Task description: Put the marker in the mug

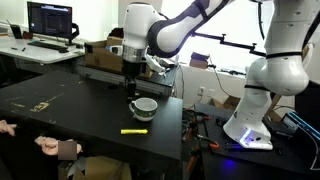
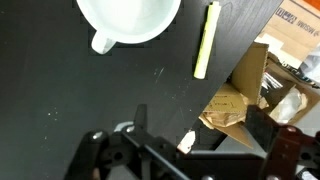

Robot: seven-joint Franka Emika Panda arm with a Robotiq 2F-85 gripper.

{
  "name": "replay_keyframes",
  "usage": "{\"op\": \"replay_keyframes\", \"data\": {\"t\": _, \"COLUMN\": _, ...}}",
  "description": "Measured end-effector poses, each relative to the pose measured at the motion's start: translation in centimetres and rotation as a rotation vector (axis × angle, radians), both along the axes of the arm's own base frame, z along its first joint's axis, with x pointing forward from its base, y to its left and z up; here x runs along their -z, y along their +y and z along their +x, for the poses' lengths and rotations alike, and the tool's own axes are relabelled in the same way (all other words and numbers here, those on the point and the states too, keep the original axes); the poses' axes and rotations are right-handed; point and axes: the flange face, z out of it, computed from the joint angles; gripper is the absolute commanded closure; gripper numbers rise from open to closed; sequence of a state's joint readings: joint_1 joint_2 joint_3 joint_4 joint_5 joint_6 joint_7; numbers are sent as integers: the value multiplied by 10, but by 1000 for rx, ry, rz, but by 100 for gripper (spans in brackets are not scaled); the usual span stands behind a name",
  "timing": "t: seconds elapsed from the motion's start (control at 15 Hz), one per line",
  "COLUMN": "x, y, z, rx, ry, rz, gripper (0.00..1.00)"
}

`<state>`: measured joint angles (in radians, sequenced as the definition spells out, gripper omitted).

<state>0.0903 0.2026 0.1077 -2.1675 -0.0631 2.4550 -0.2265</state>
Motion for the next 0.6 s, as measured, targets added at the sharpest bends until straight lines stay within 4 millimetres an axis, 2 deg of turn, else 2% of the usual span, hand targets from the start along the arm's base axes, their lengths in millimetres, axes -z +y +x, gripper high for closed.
{"op": "replay_keyframes", "data": {"t": 0.4, "x": 2, "y": 8, "z": 1, "rx": -57, "ry": -59, "rz": -27, "gripper": 0}}
{"op": "replay_keyframes", "data": {"t": 0.6, "x": 10, "y": 16, "z": 0, "rx": -102, "ry": -111, "rz": -36, "gripper": 0}}
